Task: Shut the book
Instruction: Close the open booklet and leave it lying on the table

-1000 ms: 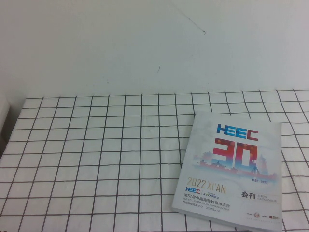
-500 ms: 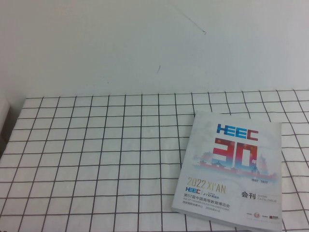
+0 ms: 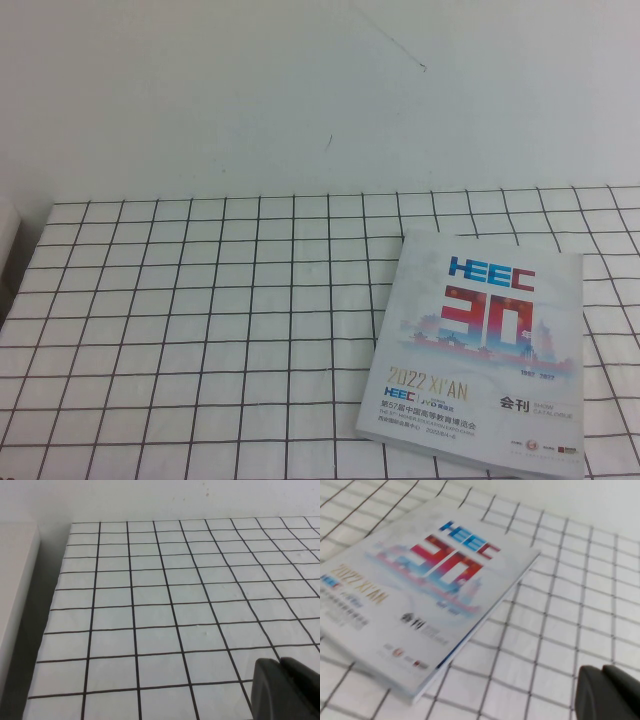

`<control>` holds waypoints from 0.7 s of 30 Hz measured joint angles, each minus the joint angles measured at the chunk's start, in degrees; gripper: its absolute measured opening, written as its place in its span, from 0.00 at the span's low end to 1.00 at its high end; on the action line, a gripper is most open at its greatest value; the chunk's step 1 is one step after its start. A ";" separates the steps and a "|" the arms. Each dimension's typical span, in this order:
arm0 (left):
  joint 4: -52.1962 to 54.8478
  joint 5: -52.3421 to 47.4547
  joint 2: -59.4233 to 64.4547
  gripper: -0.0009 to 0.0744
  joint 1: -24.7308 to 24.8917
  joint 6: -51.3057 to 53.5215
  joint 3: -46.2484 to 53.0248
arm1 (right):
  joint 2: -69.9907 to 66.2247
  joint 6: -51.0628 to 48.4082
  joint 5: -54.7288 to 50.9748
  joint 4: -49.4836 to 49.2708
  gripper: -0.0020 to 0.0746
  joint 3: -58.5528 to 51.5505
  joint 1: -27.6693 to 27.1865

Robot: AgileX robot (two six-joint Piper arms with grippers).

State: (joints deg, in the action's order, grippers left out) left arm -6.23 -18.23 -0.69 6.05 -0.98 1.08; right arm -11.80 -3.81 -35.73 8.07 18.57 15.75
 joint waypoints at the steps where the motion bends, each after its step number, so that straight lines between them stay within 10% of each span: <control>1: 0.00 0.00 0.00 0.01 0.00 0.00 0.00 | 0.97 0.97 2.17 1.90 0.02 -1.23 -0.78; 11: 0.21 -0.09 0.00 0.01 0.00 0.08 0.00 | 12.07 1.50 22.80 0.98 0.02 -18.11 -15.53; 21: 0.30 -0.25 0.00 0.01 0.00 0.08 -0.05 | 12.39 -0.35 16.54 -3.98 0.02 -19.94 -17.04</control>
State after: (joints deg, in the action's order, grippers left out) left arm -5.94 -18.48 -0.69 6.05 -0.90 1.03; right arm 0.59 -4.16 -19.19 4.09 -1.38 -1.29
